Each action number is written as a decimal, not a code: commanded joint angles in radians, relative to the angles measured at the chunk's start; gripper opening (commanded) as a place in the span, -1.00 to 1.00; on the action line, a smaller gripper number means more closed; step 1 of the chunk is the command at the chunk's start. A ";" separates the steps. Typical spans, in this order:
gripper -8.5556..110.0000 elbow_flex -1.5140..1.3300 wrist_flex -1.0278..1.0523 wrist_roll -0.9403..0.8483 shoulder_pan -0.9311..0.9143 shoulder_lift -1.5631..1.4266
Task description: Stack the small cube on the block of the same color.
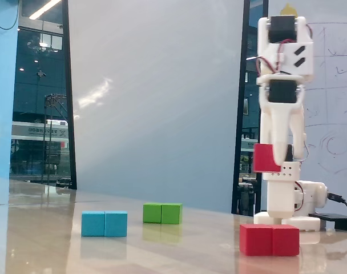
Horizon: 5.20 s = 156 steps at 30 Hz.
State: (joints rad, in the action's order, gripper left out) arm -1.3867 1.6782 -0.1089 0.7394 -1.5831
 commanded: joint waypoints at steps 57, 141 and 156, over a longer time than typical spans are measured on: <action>-0.52 0.104 -0.066 -0.006 -0.040 0.302; -0.86 -1.526 -0.621 -0.049 -0.732 -1.336; -0.86 -1.631 -0.425 0.029 -0.735 -1.723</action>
State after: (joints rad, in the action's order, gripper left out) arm -3.0204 1.2103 -0.1273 0.0031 -3.2290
